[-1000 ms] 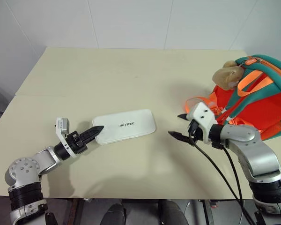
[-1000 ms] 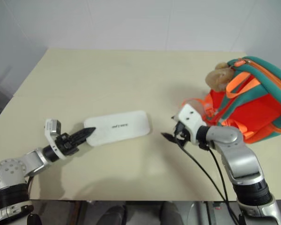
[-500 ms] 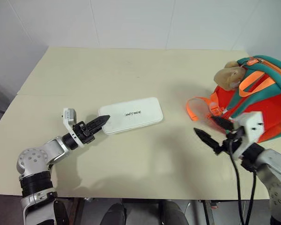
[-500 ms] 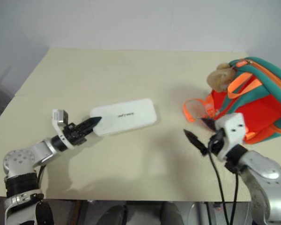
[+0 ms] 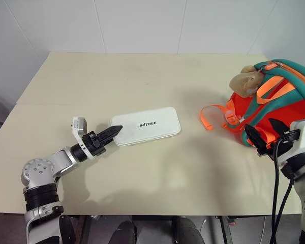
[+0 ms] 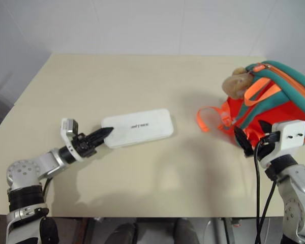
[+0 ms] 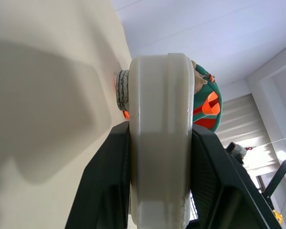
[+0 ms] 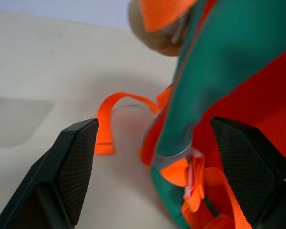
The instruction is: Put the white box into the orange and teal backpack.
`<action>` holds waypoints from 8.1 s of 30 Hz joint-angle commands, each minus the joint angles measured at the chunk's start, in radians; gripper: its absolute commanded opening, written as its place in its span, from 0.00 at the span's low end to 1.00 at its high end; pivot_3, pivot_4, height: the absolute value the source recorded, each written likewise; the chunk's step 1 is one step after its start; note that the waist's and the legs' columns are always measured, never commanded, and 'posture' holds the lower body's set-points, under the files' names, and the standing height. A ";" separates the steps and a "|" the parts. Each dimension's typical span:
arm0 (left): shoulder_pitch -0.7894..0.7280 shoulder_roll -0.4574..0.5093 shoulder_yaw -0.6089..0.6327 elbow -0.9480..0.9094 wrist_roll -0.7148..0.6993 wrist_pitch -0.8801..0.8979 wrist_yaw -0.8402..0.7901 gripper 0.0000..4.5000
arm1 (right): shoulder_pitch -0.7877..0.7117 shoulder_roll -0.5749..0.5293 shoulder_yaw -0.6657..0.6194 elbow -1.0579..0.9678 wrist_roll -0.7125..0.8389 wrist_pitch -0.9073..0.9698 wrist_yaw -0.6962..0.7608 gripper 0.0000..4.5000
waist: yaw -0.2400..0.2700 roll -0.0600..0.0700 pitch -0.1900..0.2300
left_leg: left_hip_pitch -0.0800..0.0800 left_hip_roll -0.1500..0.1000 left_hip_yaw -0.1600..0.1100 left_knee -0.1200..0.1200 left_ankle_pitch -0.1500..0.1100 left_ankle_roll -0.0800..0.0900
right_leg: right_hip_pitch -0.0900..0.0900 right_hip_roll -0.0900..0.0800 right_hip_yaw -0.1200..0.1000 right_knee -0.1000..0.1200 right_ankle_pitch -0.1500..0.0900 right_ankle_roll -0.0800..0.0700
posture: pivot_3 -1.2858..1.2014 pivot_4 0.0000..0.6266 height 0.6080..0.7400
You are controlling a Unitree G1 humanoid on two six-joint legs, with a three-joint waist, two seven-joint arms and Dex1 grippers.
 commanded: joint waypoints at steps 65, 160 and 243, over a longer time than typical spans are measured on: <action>0.056 0.328 0.053 0.080 -0.038 -0.111 -0.091 0.29 | -0.416 -0.244 0.468 -0.229 0.557 0.195 0.426 0.11 | -0.002 0.000 0.000 | -0.002 0.001 0.002 -0.004 -0.001 0.001 | -0.003 0.001 0.001 -0.005 0.000 0.000 | 0.52 0.24 1.00; -0.213 0.593 -0.340 -0.360 0.361 -0.774 -0.805 0.29 | -0.445 -0.251 0.633 0.109 0.246 -0.093 0.935 0.11 | -0.002 0.000 0.001 | -0.002 0.005 0.005 0.001 -0.003 0.002 | -0.002 0.004 0.001 0.002 0.000 -0.001 | 0.52 0.24 1.00; -0.116 0.527 -0.213 -0.888 -0.109 -0.234 -0.045 1.00 | -0.550 -0.133 0.730 0.254 0.140 -0.180 0.964 0.11 | -0.014 0.000 0.001 | 0.001 0.006 0.003 0.006 -0.002 0.001 | -0.001 0.007 0.003 0.004 0.001 -0.001 | 0.52 0.24 1.00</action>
